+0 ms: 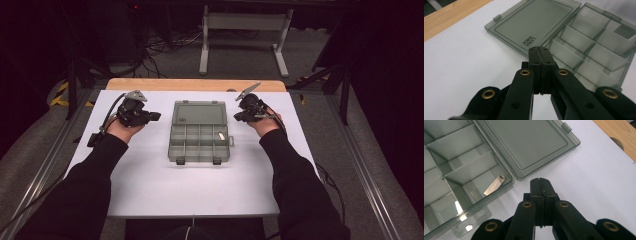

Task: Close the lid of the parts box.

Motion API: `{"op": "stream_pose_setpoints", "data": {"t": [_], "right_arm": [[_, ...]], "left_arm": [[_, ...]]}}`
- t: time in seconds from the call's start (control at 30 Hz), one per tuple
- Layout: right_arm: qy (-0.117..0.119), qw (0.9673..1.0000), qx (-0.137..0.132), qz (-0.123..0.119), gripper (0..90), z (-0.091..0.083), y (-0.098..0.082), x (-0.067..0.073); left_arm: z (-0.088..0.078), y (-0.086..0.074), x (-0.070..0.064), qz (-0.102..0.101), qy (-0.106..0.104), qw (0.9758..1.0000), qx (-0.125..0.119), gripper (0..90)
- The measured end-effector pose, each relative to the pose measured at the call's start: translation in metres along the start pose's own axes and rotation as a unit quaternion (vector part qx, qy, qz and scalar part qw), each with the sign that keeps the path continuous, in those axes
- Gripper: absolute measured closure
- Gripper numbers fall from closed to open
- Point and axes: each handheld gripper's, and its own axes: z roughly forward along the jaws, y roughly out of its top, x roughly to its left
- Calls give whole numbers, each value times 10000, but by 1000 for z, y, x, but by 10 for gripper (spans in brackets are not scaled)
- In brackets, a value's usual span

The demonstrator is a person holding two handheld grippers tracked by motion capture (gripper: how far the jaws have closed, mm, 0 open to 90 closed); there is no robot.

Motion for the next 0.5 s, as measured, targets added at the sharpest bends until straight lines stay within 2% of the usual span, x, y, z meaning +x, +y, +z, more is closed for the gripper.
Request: {"op": "stream_pose_setpoints", "data": {"t": [0.17,0.27,0.5], "right_arm": [[-12,10000,23,-23,900,7,3,-4],[10,10000,5,-40,900,10,3,-6],[-5,10000,78,16,900,18,3,-10]], "left_arm": [[11,7,5,-31,84,9999,133,898],[19,7,8,-2,229,9996,171,898],[38,5,18,-355,235,9987,280,898]]}}
